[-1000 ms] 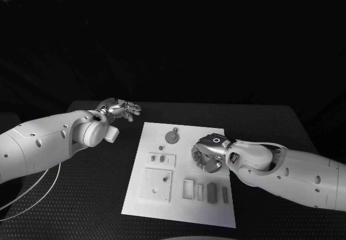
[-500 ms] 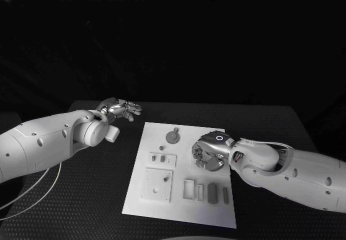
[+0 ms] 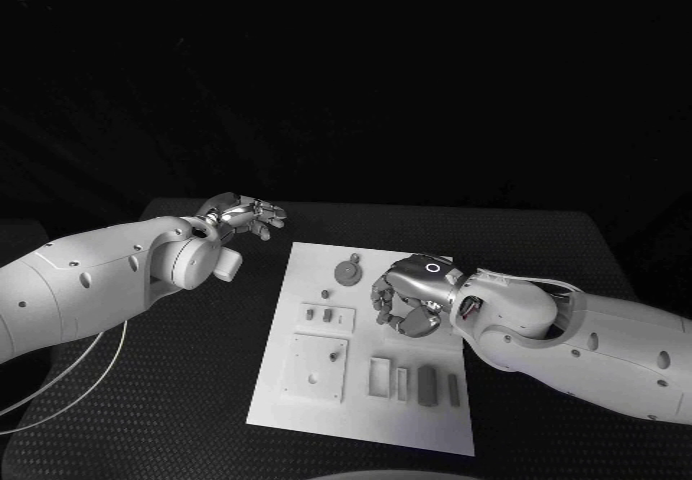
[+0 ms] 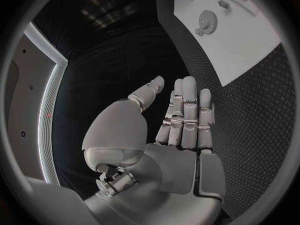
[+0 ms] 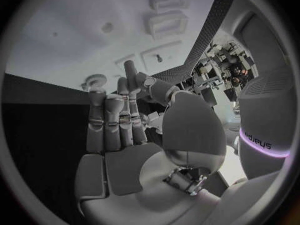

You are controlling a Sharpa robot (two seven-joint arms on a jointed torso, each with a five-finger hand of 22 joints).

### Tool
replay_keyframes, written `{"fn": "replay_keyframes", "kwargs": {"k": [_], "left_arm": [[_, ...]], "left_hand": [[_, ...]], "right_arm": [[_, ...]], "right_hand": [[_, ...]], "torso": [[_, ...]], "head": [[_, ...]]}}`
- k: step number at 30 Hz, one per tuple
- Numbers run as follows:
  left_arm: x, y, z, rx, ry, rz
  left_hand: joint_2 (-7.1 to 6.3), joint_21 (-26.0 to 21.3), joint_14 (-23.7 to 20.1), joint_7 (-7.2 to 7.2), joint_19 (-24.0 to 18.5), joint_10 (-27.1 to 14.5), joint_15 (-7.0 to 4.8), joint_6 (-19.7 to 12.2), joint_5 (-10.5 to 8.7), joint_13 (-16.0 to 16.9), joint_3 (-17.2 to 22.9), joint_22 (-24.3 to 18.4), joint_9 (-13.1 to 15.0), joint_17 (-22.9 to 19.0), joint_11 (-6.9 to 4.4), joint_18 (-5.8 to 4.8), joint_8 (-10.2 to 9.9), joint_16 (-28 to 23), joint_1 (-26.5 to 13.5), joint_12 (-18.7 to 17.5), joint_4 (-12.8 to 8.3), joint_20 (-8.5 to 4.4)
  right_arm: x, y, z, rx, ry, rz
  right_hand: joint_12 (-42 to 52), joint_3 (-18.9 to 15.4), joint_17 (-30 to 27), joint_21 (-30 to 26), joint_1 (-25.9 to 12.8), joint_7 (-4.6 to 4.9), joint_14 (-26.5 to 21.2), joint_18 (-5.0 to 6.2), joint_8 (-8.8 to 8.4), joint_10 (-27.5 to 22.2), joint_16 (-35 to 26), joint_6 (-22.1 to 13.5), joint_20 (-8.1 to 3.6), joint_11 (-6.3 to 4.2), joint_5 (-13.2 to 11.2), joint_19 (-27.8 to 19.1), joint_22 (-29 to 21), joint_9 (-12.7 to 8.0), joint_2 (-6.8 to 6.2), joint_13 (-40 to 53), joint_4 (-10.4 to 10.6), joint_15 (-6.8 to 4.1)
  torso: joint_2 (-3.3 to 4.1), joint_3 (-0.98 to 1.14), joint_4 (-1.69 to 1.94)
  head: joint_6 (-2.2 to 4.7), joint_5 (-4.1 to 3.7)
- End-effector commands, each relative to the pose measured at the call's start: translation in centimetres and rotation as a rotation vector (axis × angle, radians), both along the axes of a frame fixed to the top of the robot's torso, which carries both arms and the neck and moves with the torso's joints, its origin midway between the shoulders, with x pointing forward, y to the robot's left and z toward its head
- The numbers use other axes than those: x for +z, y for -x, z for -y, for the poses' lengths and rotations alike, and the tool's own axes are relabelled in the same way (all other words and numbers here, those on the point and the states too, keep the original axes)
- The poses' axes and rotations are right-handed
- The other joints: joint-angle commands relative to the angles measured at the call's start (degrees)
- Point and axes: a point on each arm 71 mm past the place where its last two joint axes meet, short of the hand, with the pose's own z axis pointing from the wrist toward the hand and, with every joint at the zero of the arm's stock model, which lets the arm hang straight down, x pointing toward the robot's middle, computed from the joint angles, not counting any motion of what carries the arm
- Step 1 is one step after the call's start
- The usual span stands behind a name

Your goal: Assemble the parts on the task board

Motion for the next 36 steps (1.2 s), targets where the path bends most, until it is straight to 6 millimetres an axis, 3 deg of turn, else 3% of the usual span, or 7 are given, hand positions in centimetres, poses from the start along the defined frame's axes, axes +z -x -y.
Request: {"fn": "replay_keyframes", "kwargs": {"k": [1,16,23,36], "left_arm": [[0.1,0.0,0.2,-0.008,0.009,0.003],[0.1,-0.2,0.7,-0.013,0.009,0.003],[0.0,-0.2,1.3,-0.025,0.013,0.001],[0.0,-0.2,1.4,-0.026,0.013,0.001]], "left_hand": [[0.06,-0.1,0.3,0.43,-0.1,-0.3,-0.24,0.0,-0.22,0.1,-0.1,-0.1,-0.1,0.1,-0.14,0.24,0.2,-0.3,-0.4,0.3,0.1,-3.8],[0.04,-0.1,0.3,0.42,-0.1,-0.4,-0.24,0.0,-0.23,0.1,-0.1,-0.1,-0.1,0.1,-0.14,0.24,0.3,-0.3,-0.4,0.4,0.1,-3.8],[-0.01,-0.1,0.3,0.41,-0.2,-0.4,-0.24,0.0,-0.23,0.1,-0.1,-0.1,-0.1,0.2,-0.14,0.23,0.3,-0.3,-0.3,0.4,0.1,-3.79],[-0.02,-0.1,0.3,0.4,-0.2,-0.4,-0.24,0.0,-0.23,0.1,-0.1,-0.1,-0.1,0.2,-0.14,0.23,0.3,-0.4,-0.3,0.5,0.1,-3.79]], "right_arm": [[0.3,0.4,-1.5,0.034,-0.045,-0.012],[-1.3,3.0,-9.1,0.189,-0.06,-0.035],[-2.5,3.9,-10.6,0.221,-0.046,-0.051],[-5.0,4.8,-11.7,0.241,-0.004,-0.072]], "right_hand": [[0.4,0.5,0.1,0.3,0.0,-0.02,-0.2,2.7,0.37,0.4,0.3,0.4,-0.31,-0.01,0.1,0.2,1.1,0.1,0.74,1.6,0.0,-0.45],[0.3,0.6,0.2,0.3,0.0,0.04,-0.2,2.7,0.3,0.2,0.2,0.2,-0.37,0.04,0.1,0.1,1.1,0.2,0.91,1.6,0.0,-0.41],[0.2,0.7,0.2,0.4,0.0,0.05,-0.2,2.7,0.29,0.2,0.1,0.2,-0.39,0.05,0.1,0.1,1.0,0.3,0.98,1.7,0.0,-0.4],[0.2,0.7,0.3,0.4,-0.1,0.07,-0.2,2.7,0.27,0.2,0.1,0.1,-0.41,0.06,0.1,0.0,1.0,0.4,1.07,1.7,-0.1,-0.39]], "torso": [[0.02,0.02,-0.03],[0.01,-0.1,0.16],[0.0,-0.14,0.13],[0.04,0.04,0.17]], "head": [[-0.17,0.58],[-0.47,1.74],[-0.72,2.05],[-1.48,2.88]]}}
